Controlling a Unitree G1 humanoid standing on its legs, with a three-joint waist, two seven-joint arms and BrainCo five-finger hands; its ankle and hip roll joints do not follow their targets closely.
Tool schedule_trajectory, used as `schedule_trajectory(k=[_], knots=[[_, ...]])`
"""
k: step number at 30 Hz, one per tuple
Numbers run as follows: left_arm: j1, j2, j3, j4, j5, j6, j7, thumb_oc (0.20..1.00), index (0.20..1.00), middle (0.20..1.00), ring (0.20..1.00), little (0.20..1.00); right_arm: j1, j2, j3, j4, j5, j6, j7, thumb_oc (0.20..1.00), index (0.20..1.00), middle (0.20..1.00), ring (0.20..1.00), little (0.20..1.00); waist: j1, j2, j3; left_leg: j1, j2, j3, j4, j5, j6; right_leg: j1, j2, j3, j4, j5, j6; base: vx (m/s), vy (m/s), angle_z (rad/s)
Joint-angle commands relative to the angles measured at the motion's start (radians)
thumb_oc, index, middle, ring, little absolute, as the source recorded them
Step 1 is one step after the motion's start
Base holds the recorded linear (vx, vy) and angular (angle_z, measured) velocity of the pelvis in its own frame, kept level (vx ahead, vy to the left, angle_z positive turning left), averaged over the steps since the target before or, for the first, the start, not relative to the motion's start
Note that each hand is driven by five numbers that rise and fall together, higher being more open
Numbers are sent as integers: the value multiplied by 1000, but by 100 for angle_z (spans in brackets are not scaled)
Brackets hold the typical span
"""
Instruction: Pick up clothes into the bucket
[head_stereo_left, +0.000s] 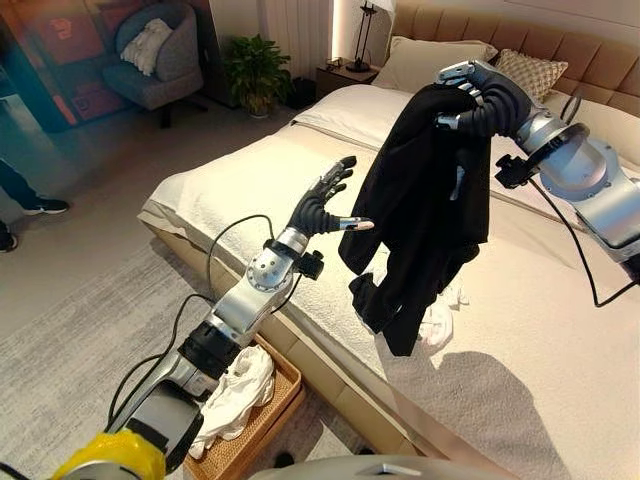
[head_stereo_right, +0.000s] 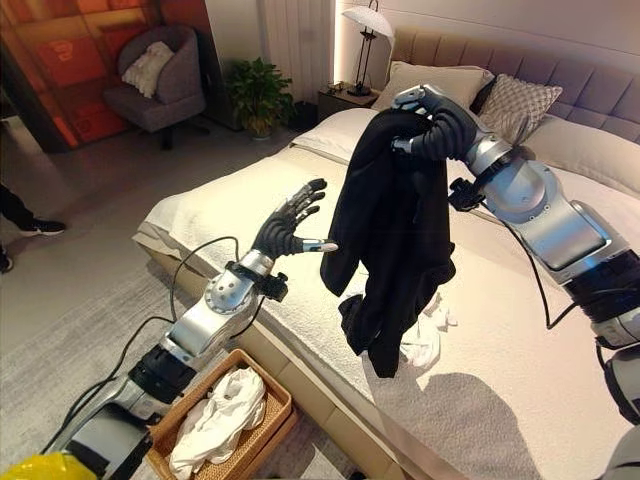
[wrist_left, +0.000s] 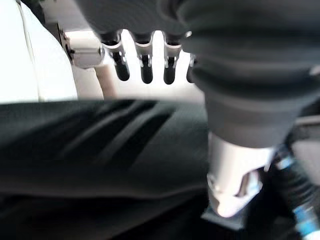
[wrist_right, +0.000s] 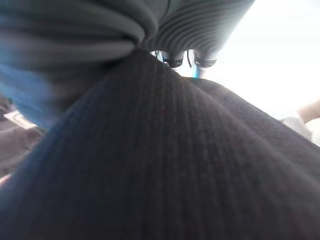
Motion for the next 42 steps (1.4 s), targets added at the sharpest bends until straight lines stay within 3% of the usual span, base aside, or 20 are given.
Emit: schedule_trajectory(k=[1,8,13,15,16,17,22,23,24,25,26,34,38,42], knots=[[-97,-20,-43,104,49,-19,-14,1000,1000,1000,1000,1000,-131,19,-41,-33,83,-66,-11,200,200,200,200,200,8,-57,-64,-4,-2,13,35,-83,-8,-8,-69,4,32,-9,71,0,0,0],[-133,-79,-93,172,48,-4,-30,1000,1000,1000,1000,1000,-134,45,-41,-104,141,-83,8,200,200,200,200,200,0,-58,-58,-14,-4,10,38,-74,-5,-21,-74,3,39,-4,71,-5,1,0],[-148,-105,-131,177,-49,5,-70,1000,1000,1000,1000,1000,-148,54,-21,-133,152,-85,23,200,200,200,200,200,-2,-52,-56,-14,-6,10,40,-76,-3,-22,-75,6,43,-4,72,6,-1,0],[-163,-104,-166,165,-113,18,-107,1000,1000,1000,1000,1000,-148,56,-14,-135,161,-82,30,200,200,200,200,200,-5,-49,-56,-15,-8,10,40,-76,-3,-22,-75,5,44,-4,73,21,2,0],[-180,-94,-202,140,-221,31,-151,1000,1000,1000,1000,1000,-151,56,-2,-136,163,-77,37,200,200,200,200,200,-6,-43,-57,-6,-6,10,36,-83,-4,-14,-73,4,43,-11,74,38,3,1],[-181,-93,-203,139,-223,32,-151,1000,1000,1000,1000,1000,-152,56,-2,-136,163,-77,37,200,200,200,200,200,-6,-44,-56,-5,-6,10,36,-83,-4,-13,-73,4,43,-11,74,36,6,1],[-196,-33,-305,39,-610,103,-271,1000,1000,1000,1000,1000,-179,77,49,-103,177,-76,44,200,200,200,200,200,-9,-35,-64,-6,-7,9,34,-81,-9,-17,-73,5,43,-10,76,0,0,0],[-196,-32,-305,38,-611,104,-271,1000,1000,1000,1000,1000,-180,78,49,-102,177,-76,44,200,200,200,200,200,-9,-34,-64,-6,-7,9,34,-81,-9,-17,-73,5,43,-10,76,0,0,0],[-188,-22,-314,24,-659,119,-289,831,831,831,831,831,-180,84,56,-95,175,-77,46,200,200,200,200,200,-9,-33,-65,-5,-6,9,33,-80,-9,-16,-73,6,42,-10,76,0,0,0],[-175,-8,-314,16,-696,123,-298,329,329,329,329,329,-178,89,58,-82,175,-76,47,200,200,200,200,200,-10,-33,-66,-4,-6,9,32,-80,-9,-16,-72,6,42,-10,75,0,0,0],[-162,3,-313,11,-717,128,-305,200,200,200,200,200,-176,93,62,-76,167,-76,48,200,200,200,200,200,-10,-33,-67,-3,-6,10,32,-80,-10,-16,-72,7,41,-10,75,0,0,0],[-49,59,-195,1,-726,85,-294,200,200,200,200,200,-64,101,-15,-41,84,-69,40,200,200,200,200,200,2,-35,-64,-2,-8,7,33,-83,-8,-14,-72,7,40,-11,73,0,0,0],[24,85,-99,-15,-686,57,-266,200,200,200,200,200,59,101,-128,-64,41,-69,20,200,200,200,200,200,11,-34,-57,-4,-9,4,35,-85,-5,-14,-73,6,41,-13,71,0,0,0],[119,172,28,-79,-642,29,-249,200,200,200,200,200,206,100,-283,-103,5,-75,-5,200,200,200,200,200,22,-28,-50,-4,-10,2,36,-88,-2,-13,-74,3,42,-16,70,0,0,0]])
